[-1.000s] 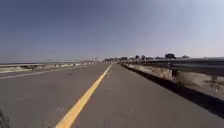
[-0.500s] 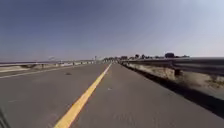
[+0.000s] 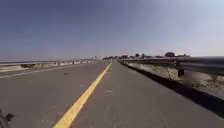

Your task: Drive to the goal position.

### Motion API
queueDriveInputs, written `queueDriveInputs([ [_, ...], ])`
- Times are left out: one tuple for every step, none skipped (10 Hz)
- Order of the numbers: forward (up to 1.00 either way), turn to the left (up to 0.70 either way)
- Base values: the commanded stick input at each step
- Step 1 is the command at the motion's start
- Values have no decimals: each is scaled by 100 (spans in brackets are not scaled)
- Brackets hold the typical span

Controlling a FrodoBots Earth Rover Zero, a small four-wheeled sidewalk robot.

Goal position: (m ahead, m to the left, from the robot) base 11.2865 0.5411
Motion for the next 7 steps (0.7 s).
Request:
queueDriveInputs([
  [30,0],
  [30,0],
  [30,0],
  [30,0],
  [30,0],
  [30,0],
  [30,0],
])
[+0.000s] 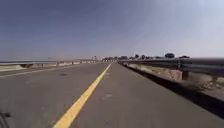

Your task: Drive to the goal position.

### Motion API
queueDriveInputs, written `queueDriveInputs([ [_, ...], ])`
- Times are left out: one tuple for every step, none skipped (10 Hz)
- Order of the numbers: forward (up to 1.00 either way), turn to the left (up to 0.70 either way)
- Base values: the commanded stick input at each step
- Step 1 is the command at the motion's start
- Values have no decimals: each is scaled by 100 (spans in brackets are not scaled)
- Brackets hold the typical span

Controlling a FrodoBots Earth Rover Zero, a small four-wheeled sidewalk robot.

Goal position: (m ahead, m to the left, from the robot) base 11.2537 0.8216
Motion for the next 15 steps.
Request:
queueDriveInputs([
  [30,0],
  [30,0],
  [30,0],
  [30,0],
  [30,0],
  [30,0],
  [30,0],
  [30,0],
  [30,0],
  [30,0],
  [30,0],
  [30,0],
  [30,0],
  [30,0],
  [30,0],
])
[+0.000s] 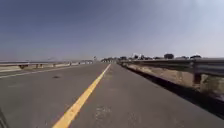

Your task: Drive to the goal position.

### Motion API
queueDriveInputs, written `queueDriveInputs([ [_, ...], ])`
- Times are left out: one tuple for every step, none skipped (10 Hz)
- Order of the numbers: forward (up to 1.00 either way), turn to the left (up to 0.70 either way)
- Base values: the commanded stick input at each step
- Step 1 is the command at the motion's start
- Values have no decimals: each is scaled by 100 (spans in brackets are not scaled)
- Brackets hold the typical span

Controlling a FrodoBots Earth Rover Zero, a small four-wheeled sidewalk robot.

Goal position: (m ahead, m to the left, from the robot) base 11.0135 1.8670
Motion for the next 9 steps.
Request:
queueDriveInputs([
  [30,0],
  [30,0],
  [30,0],
  [30,0],
  [30,0],
  [30,0],
  [30,0],
  [30,0],
  [30,0],
])
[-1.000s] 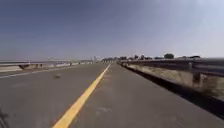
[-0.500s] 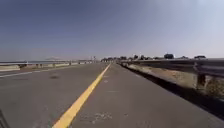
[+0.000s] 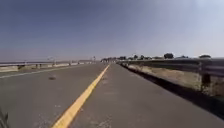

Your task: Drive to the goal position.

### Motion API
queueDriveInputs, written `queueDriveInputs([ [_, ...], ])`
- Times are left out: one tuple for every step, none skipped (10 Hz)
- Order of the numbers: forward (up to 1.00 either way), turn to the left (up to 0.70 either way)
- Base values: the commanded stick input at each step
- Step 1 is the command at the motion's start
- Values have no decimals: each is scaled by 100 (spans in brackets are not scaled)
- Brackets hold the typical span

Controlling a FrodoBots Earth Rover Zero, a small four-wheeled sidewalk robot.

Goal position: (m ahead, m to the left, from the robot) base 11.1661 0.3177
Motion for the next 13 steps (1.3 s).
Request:
queueDriveInputs([
  [30,0],
  [30,0],
  [30,0],
  [30,0],
  [30,0],
  [30,0],
  [30,0],
  [30,0],
  [30,0],
  [30,0],
  [30,0],
  [30,0],
  [30,0],
])
